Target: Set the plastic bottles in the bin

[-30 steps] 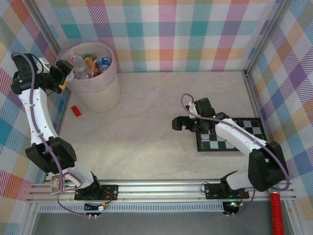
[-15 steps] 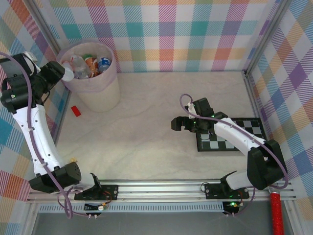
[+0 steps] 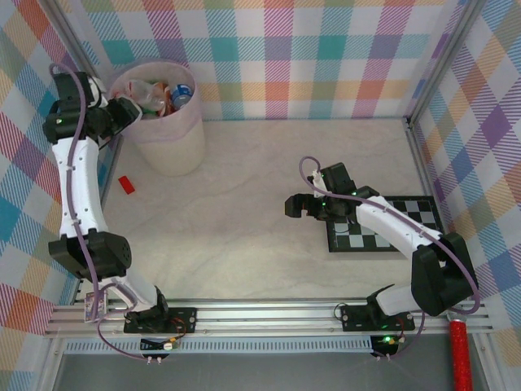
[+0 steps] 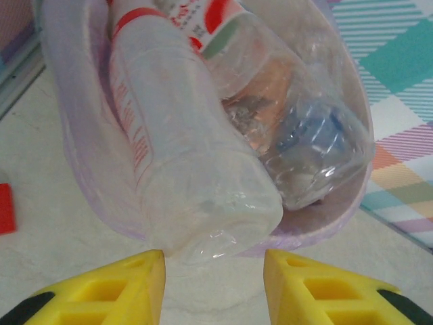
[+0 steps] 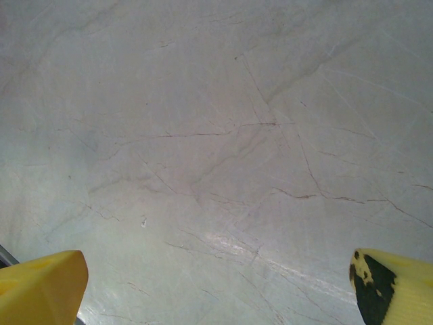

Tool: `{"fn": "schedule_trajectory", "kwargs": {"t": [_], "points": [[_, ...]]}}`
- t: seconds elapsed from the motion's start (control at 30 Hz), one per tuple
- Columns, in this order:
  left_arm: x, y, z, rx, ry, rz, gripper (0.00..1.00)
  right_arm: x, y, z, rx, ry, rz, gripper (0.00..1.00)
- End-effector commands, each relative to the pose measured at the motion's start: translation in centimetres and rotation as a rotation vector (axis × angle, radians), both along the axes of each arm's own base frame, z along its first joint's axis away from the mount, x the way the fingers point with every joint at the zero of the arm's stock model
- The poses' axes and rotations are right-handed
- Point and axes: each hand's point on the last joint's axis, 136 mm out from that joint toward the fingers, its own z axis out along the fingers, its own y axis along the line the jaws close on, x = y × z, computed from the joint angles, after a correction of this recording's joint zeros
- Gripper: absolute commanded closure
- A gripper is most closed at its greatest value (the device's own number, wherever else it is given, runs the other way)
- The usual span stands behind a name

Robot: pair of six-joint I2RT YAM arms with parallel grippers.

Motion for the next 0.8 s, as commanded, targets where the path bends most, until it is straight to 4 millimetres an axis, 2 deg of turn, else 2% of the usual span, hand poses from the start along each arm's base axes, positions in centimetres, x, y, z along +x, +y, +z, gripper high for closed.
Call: {"fn": "schedule_trajectory", "kwargs": {"t": [0.0,0.13,0.3,0.37,0.47,0.6,0.7,0.77], "points": [[1.1,-0.2,-0.9,0.018,0.025,-0.017,0.58,0.4,0.4,0.7,0.012,-0.006,-0.002,0.01],[1.5,-0.4,-1.8,0.015,0.043,-0.026,0.58,0.3,0.5,0.6,0.013,-0.003,0.002,0.01],[1.0,-0.7,-0.7,0.013,0.010,-0.038,0.55,0.3,0.6,0.7,0.018,-0.003,0.004,0.01],[0.5,-1.1,0.6,0.007,-0.023,-0.052,0.48,0.3,0.7,0.8,0.020,-0.005,0.006,0.01],[-0.6,-1.9,3.5,-0.004,-0.110,-0.071,0.41,0.3,0.6,0.9,0.018,-0.008,0.004,0.01],[-1.8,-2.7,7.9,-0.019,-0.240,-0.077,0.39,0.3,0.6,0.9,0.014,-0.008,0.004,0.01],[-1.6,-2.0,10.0,-0.008,-0.320,-0.037,0.38,0.2,0.5,0.8,0.013,-0.006,0.005,0.01],[-0.6,-1.6,10.4,-0.006,-0.340,-0.018,0.36,0.1,0.5,0.7,0.011,-0.002,0.006,0.01]]}}
